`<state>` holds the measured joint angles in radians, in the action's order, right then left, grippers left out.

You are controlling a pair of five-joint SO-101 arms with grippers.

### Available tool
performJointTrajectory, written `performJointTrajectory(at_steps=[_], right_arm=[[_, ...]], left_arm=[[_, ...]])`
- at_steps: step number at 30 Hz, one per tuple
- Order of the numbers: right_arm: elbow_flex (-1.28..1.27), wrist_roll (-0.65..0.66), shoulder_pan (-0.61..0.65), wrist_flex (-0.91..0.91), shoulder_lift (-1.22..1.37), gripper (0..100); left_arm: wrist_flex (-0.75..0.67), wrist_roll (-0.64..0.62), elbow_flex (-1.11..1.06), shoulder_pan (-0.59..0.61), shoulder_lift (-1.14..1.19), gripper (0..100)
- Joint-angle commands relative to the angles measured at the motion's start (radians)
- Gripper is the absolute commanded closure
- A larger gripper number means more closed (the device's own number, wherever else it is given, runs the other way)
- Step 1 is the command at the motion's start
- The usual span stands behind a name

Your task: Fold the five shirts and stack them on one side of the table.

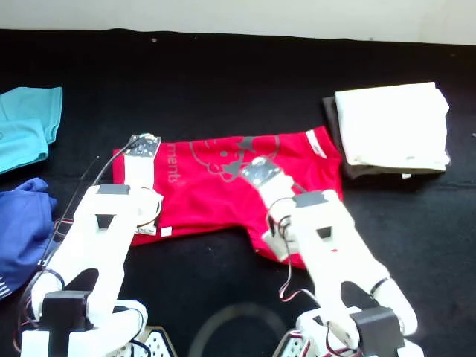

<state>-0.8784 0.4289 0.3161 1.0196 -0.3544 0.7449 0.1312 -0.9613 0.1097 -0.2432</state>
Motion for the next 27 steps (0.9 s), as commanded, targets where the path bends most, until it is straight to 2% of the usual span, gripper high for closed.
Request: performJointTrajectory(at_steps=[1,5,8,15,27], right_arm=[[0.128,0.008,-0.102,0.016,-0.108,99.2],[0.268,-0.008,-0.231,-0.005,-0.108,96.1],[0.414,-0.12,-0.292,-0.013,0.018,86.8],[0.88,-0.201,-0.286,0.001,0.469,86.5],[1.681,-0.203,-0.259,0.346,1.125,86.5]], left_arm=[[-0.025,0.003,0.016,-0.012,0.007,99],[-0.025,0.003,0.016,-0.012,0.007,99],[-0.025,0.003,0.016,-0.012,0.007,99],[-0.025,0.003,0.016,-0.012,0.007,99],[-0.025,0.003,0.015,-0.012,0.007,99]])
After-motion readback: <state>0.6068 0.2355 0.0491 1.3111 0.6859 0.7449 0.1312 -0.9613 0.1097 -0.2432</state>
